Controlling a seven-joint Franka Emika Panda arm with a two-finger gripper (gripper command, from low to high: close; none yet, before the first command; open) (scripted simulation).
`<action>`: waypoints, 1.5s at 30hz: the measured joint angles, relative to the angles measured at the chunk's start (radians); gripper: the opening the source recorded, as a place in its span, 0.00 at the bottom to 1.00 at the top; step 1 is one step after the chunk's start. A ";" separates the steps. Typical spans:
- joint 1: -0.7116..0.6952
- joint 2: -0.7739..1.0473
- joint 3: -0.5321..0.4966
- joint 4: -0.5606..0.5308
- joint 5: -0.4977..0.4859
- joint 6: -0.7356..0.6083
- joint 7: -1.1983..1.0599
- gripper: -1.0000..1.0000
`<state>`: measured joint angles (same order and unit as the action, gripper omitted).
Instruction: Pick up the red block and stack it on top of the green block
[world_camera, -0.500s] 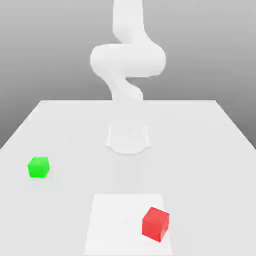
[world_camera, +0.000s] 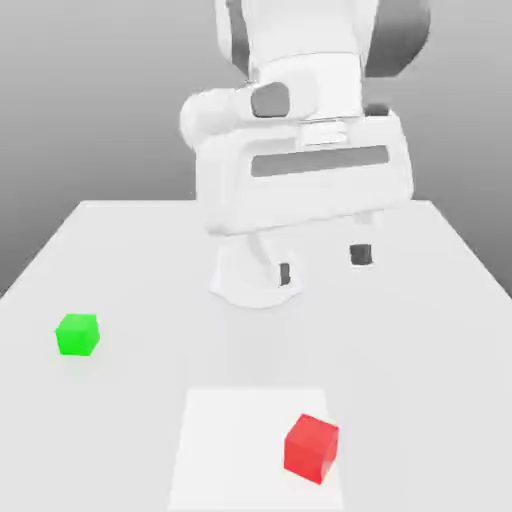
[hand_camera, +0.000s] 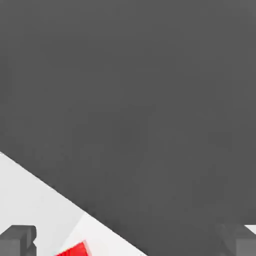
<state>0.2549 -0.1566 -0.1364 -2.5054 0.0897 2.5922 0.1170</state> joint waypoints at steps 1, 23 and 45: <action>0.006 0.036 0.001 -0.012 0.002 0.017 -0.036 0.50; 0.012 0.425 0.040 -0.074 -0.007 0.252 -0.280 0.00; -0.676 -0.051 -0.384 -0.338 -0.343 0.064 0.149 0.00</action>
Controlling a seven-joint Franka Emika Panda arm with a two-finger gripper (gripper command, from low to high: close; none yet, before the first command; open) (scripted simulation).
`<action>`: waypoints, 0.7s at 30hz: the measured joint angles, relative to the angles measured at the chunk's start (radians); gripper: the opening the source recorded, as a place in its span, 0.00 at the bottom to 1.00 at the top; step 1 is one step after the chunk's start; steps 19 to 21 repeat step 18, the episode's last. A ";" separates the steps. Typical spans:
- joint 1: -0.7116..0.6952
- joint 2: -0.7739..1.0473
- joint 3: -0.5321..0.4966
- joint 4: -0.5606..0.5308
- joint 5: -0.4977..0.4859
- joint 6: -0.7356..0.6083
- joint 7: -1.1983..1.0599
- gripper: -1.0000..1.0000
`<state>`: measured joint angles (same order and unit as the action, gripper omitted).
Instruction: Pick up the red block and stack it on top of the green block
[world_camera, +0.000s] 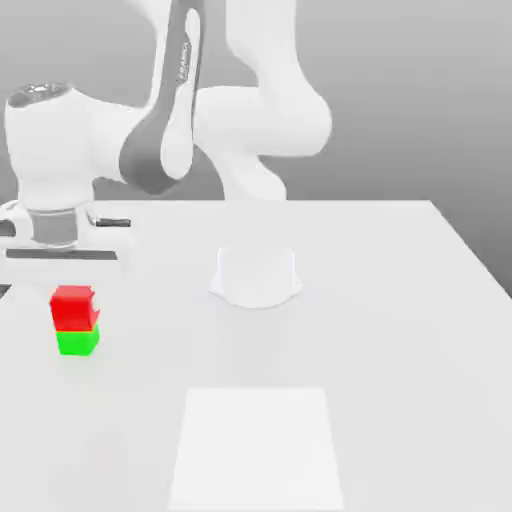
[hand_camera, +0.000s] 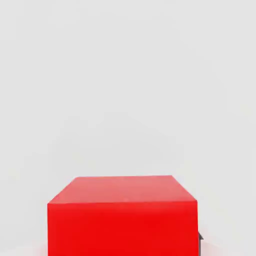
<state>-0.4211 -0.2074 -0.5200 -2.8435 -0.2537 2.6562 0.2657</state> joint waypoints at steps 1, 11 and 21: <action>-0.039 -0.015 -0.020 -0.014 -0.013 -0.001 0.020 0.00; -0.014 0.126 -0.090 -0.029 0.151 0.150 -0.077 0.00; 0.000 0.256 -0.040 -0.030 0.385 0.256 -0.240 1.00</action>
